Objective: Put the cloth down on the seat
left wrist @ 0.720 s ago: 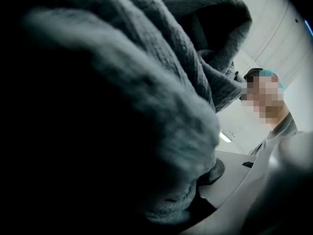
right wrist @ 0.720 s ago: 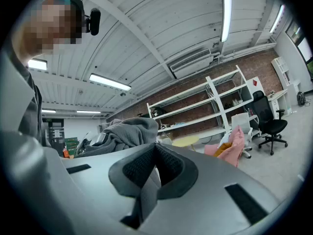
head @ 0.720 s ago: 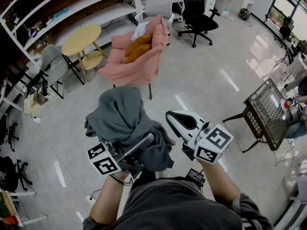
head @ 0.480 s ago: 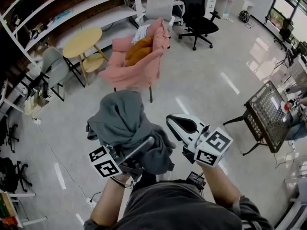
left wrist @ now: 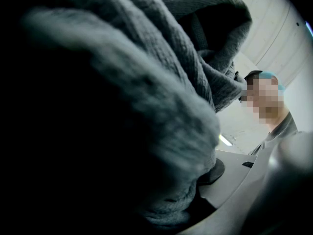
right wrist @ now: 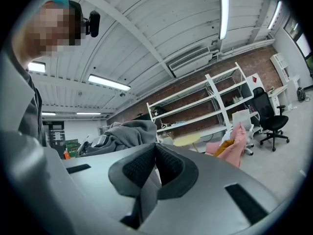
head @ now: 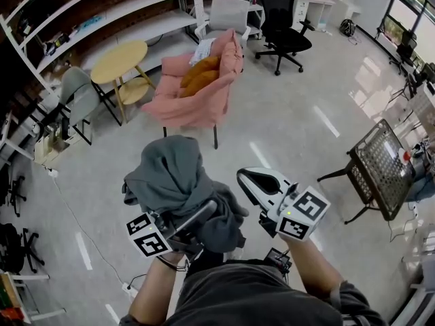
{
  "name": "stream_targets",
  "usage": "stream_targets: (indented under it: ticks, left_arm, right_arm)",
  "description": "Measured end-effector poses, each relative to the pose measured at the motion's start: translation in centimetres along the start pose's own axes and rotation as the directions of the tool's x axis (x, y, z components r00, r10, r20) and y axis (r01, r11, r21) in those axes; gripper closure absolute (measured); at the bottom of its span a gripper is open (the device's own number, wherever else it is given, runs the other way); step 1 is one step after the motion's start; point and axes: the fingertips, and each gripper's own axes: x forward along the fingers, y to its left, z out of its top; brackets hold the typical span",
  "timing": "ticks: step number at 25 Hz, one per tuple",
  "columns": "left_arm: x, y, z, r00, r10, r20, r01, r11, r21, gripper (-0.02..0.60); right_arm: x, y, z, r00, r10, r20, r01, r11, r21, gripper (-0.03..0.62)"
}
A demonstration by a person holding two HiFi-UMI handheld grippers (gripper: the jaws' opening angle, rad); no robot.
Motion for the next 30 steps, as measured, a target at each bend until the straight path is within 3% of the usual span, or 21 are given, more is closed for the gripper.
stream_targets:
  ticks: [7, 19, 30]
  left_arm:
    - [-1.3, 2.8, 2.0, 1.000, 0.000, 0.004, 0.000, 1.000, -0.013, 0.273]
    - [-3.1, 11.4, 8.9, 1.000, -0.024, 0.000, 0.024, 0.999, -0.032, 0.273]
    - [-4.8, 17.6, 14.6, 1.000, -0.025, 0.013, 0.025, 0.999, -0.022, 0.273]
  right_arm:
    - [3.0, -0.6, -0.8, 1.000, -0.016, -0.026, 0.017, 1.000, 0.014, 0.580]
    - [12.8, -4.1, -0.6, 0.996, -0.076, -0.050, 0.077, 0.997, 0.022, 0.580]
    - [20.7, -6.1, -0.2, 0.996, -0.082, -0.045, 0.083, 0.996, 0.019, 0.580]
